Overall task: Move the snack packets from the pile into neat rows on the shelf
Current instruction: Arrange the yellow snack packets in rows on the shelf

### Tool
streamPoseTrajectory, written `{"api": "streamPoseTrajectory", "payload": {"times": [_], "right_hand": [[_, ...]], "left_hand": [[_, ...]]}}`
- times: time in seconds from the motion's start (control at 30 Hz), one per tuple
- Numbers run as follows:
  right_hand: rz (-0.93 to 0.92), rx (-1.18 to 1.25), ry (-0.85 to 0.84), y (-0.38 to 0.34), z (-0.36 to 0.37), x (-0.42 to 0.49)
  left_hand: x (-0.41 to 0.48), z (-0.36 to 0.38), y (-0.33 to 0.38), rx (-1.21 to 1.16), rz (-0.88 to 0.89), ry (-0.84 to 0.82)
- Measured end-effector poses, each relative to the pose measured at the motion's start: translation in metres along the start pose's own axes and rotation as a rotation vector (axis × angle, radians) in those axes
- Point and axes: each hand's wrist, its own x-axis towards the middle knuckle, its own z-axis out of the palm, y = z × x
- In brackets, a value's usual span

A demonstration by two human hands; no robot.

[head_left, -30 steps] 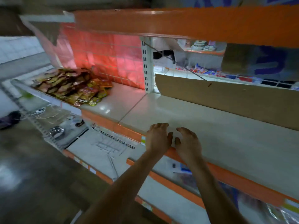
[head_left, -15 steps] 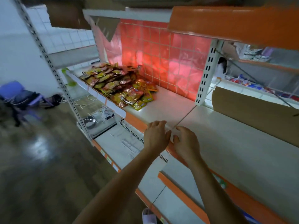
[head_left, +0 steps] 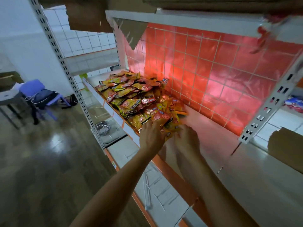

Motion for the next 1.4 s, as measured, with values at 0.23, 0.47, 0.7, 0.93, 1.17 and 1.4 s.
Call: {"api": "streamPoseTrajectory", "payload": {"times": [0.23,0.47,0.7,0.93,1.17,1.4], "right_hand": [[0.134,-0.017,0.008,-0.005,0.017,0.038],[0.189,-0.061,0.036,-0.011,0.021,0.054],[0.133,-0.093,0.106,-0.023,0.027,0.062],[0.187,-0.145,0.094,-0.034,0.033,0.067],[0.097,0.007,0.075,-0.051,0.038,0.076],[0.015,-0.034,0.081,-0.070,0.054,0.087]], "left_hand": [[0.033,0.012,-0.014,0.063,-0.050,-0.002],[0.049,0.012,-0.018,0.087,-0.004,-0.026],[0.053,0.005,-0.025,-0.027,-0.059,0.052],[0.055,-0.010,-0.031,-0.095,-0.161,0.068],[0.059,-0.011,-0.041,-0.230,-0.252,0.177],[0.064,-0.015,-0.050,-0.362,-0.361,0.248]]}}
